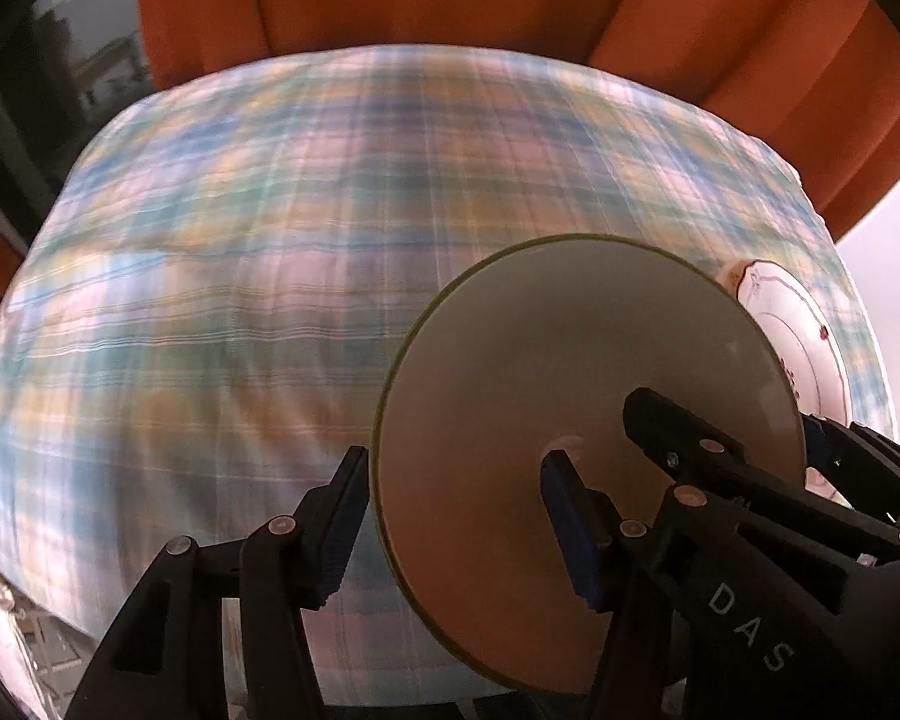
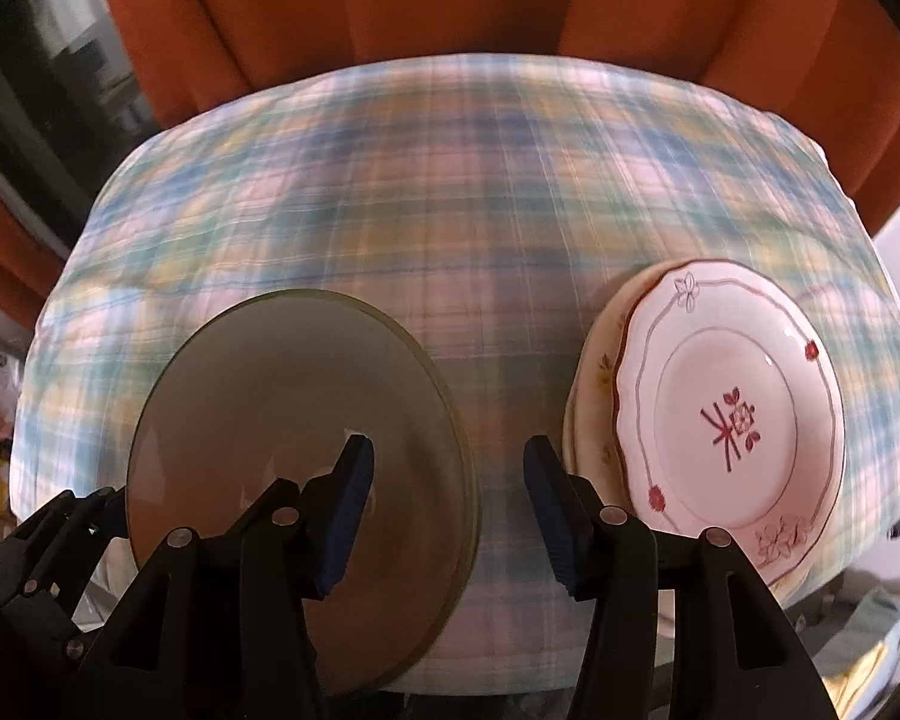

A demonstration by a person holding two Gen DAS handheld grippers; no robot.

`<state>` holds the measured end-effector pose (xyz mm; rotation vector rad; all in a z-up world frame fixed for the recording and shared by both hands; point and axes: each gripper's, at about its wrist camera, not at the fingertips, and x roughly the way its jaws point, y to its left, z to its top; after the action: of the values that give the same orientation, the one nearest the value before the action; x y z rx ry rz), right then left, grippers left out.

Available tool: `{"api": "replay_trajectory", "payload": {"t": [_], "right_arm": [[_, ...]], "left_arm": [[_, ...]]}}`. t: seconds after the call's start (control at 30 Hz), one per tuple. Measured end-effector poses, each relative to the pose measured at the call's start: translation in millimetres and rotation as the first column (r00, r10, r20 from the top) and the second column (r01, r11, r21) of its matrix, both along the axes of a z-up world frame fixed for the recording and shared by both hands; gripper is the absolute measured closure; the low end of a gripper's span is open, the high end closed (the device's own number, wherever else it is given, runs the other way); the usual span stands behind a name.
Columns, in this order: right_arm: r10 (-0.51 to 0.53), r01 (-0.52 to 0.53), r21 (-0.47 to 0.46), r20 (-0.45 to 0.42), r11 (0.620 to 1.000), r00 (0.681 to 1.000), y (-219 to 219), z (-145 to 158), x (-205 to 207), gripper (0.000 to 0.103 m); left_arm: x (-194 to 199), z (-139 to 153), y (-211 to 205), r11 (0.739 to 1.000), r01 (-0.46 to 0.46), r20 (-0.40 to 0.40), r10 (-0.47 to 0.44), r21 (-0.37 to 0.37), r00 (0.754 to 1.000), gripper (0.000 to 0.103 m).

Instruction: Organize plates and bowls

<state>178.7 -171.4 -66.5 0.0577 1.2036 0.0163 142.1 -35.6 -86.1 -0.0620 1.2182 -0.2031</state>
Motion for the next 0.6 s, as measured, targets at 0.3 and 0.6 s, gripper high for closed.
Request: {"api": "replay_trajectory", "payload": {"t": [0.3, 0.6], "right_arm": [[-0.094, 0.095, 0.010, -0.043, 0.995, 0.995, 9, -7, 6, 0.047], [-0.168, 0.172, 0.053, -0.073, 0.984, 0.983, 7, -14, 7, 0.047]], "left_arm": [[11, -7, 12, 0.993, 0.073, -0.090, -0.082, -0.096, 0.993, 0.051], [13, -5, 13, 0.987, 0.112, -0.119, -0.126, -0.113, 0.985, 0.051]]}}
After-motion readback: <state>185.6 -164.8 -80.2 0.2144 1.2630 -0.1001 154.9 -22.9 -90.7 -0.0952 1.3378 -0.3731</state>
